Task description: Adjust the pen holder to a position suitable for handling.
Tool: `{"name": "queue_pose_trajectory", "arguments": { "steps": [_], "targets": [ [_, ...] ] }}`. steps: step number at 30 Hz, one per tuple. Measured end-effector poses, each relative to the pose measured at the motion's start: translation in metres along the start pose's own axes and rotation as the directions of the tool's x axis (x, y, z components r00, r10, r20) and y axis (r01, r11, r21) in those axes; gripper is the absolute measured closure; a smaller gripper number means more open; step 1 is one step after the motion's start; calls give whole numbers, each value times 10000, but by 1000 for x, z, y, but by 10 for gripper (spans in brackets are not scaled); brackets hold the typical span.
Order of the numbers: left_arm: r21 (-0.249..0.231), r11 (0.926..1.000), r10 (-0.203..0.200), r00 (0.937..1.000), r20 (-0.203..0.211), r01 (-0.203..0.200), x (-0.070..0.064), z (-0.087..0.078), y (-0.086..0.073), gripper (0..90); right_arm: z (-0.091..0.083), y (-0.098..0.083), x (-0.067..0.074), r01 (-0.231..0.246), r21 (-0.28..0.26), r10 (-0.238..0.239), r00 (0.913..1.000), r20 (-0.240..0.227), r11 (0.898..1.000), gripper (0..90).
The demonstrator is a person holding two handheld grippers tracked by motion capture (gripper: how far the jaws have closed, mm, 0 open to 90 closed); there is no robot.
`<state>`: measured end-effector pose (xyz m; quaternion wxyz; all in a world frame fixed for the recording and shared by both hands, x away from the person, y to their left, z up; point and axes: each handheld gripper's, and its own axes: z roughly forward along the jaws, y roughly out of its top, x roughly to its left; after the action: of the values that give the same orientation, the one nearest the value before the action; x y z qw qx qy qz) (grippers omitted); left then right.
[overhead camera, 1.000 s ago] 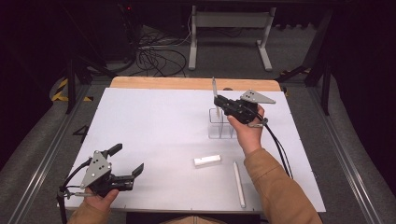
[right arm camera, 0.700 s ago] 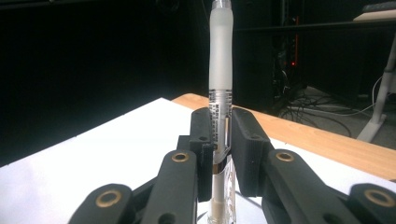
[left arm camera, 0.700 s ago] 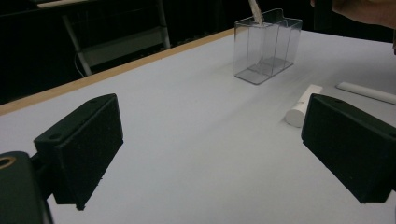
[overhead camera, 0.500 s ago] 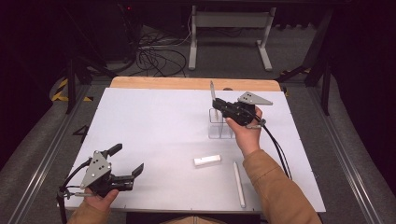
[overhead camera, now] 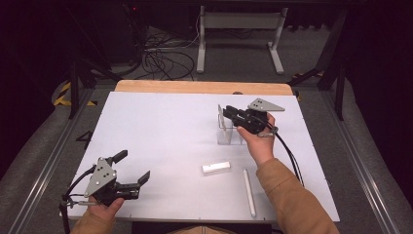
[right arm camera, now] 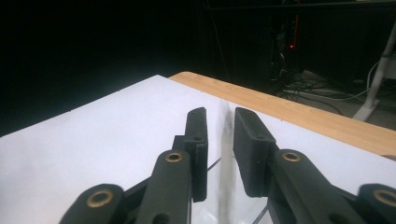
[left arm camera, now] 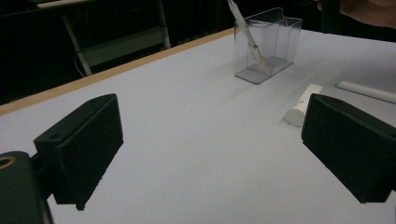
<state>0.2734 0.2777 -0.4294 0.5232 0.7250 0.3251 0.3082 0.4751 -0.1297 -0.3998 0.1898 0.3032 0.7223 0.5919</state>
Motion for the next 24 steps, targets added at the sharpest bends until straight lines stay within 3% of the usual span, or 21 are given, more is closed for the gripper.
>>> {"name": "queue_pose_trajectory", "arguments": {
  "steps": [17,21,24],
  "targets": [
    [-26,10000,37,10000,-17,-37,-1,0,0,60,-35,19,15,434,253,-444,9982,414,9987,484],
    [-19,10000,64,10000,-37,-64,0,0,0,60,-44,22,21,375,321,-383,9989,274,9988,415],
    [-46,10000,9,10000,-33,-9,0,0,0,60,-51,19,22,7,151,-5,10000,-98,9999,394]
  ]
}}
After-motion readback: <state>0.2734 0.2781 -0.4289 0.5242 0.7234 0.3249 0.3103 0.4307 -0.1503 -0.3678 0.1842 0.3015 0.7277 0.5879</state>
